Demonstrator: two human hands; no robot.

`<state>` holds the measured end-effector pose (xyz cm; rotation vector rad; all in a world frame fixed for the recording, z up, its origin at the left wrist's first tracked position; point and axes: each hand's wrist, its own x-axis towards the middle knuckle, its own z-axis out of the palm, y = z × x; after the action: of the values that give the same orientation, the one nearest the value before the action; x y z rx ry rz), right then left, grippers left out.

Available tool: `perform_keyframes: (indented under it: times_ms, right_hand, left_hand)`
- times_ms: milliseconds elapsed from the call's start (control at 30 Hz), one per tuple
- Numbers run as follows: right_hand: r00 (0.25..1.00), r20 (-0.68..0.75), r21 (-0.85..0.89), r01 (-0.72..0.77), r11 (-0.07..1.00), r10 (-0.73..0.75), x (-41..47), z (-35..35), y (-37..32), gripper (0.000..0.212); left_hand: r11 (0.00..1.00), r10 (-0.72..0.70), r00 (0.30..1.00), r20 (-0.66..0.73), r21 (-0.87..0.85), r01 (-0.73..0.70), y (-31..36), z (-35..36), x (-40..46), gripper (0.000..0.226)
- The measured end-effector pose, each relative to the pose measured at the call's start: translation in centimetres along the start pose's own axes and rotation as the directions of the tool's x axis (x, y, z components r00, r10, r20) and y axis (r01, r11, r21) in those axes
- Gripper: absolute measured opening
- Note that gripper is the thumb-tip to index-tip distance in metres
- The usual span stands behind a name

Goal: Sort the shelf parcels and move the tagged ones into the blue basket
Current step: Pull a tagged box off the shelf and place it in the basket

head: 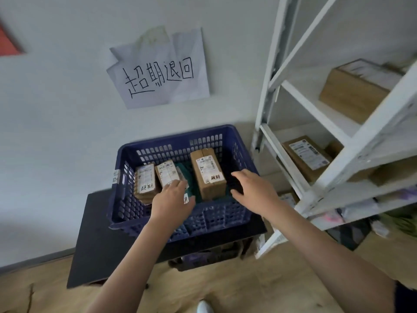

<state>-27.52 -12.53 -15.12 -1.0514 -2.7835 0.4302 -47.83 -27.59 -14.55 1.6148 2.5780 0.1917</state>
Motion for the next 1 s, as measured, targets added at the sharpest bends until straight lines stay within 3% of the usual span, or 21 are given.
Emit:
perform_keyframes:
  times_ms: [300, 567, 833, 1000]
  right_hand:
    - [0.996, -0.054, -0.055, -0.067, 0.996, 0.064, -16.9, -6.6, 11.5, 0.047]
    - [0.959, -0.043, -0.028, -0.283, 0.959, 0.281, -28.6, -10.7, 26.4, 0.039]
    - [0.936, 0.000, -0.038, -0.353, 0.935, 0.353, -30.6, -12.9, 41.3, 0.043]
    - [0.926, -0.051, -0.068, -0.378, 0.923, 0.375, -30.8, -18.0, 52.3, 0.039]
  left_hand:
    - [0.998, 0.049, 0.999, 0.013, -0.034, -0.049, 17.3, 1.7, -7.8, 0.059]
    - [0.974, 0.209, 0.976, 0.058, -0.097, -0.203, 34.8, 5.9, -11.0, 0.046]
    - [0.974, 0.226, 0.963, 0.149, -0.070, -0.217, 49.5, 10.2, -5.4, 0.048]
    - [0.960, 0.264, 0.960, 0.095, -0.123, -0.252, 61.1, 12.8, 1.1, 0.048]
